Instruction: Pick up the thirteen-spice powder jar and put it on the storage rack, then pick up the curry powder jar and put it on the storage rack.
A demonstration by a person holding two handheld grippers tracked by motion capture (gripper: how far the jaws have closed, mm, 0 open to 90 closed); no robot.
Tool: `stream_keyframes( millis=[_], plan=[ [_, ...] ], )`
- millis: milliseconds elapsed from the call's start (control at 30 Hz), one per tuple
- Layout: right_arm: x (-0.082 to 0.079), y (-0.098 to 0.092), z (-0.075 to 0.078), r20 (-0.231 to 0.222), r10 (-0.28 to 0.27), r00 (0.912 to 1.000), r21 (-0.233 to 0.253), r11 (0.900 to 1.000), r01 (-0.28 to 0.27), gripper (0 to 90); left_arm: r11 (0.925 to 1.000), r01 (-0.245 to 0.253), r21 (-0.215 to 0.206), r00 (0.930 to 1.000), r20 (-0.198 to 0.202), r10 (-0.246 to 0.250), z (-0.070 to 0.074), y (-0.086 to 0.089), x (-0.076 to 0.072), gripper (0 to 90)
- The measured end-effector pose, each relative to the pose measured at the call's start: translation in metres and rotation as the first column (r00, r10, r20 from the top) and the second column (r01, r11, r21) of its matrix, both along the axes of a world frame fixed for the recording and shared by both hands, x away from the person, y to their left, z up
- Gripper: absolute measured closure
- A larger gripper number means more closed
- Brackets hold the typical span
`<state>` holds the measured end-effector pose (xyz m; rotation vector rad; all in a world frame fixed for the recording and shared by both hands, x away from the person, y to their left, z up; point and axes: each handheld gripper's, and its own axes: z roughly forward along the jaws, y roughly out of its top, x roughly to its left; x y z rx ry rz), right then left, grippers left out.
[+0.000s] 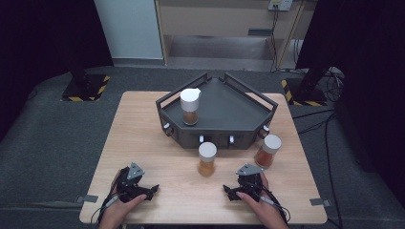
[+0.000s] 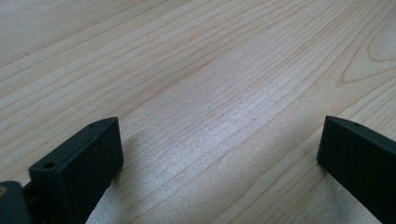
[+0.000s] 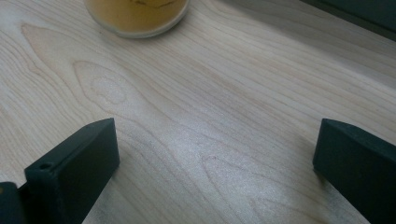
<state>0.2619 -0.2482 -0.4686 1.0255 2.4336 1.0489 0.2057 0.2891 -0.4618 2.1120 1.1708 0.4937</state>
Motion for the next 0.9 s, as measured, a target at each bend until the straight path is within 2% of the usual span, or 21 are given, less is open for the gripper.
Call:
stream_keyframes(
  millis=[300, 433, 633, 800, 900],
  plan=[
    [0.0, 0.0, 0.0, -0.001, 0.004, 1.0, -0.001, 1.0, -0.004, 0.4, 1.0, 0.0, 0.0, 1.0, 0.0, 0.0, 0.0, 0.0, 0.0, 0.0],
    [0.004, -0.003, 0.002, -0.011, 0.038, 0.9992, 0.004, 0.999, -0.038, 2.7, 1.0, 0.0, -0.001, 1.0, 0.0, 0.0, 0.0, 0.0, 0.0, 0.0],
    [0.003, 0.003, 0.015, 0.004, 0.109, 0.9941, -0.01, 0.994, -0.109, 4.0, 1.0, -0.001, -0.001, 1.0, 0.0, 0.001, 0.0, 0.0, 0.001, 0.0],
    [0.003, 0.008, 0.024, 0.01, 0.136, 0.9907, -0.004, 0.991, -0.136, 3.5, 1.0, -0.002, -0.002, 1.0, 0.0, 0.002, 0.0, 0.0, 0.001, 0.0],
    [0.004, 0.007, 0.029, 0.005, 0.141, 0.99, 0.018, 0.99, -0.141, 3.8, 1.0, -0.002, -0.001, 1.0, 0.0, 0.002, 0.0, 0.0, 0.001, 0.0]
  ],
)
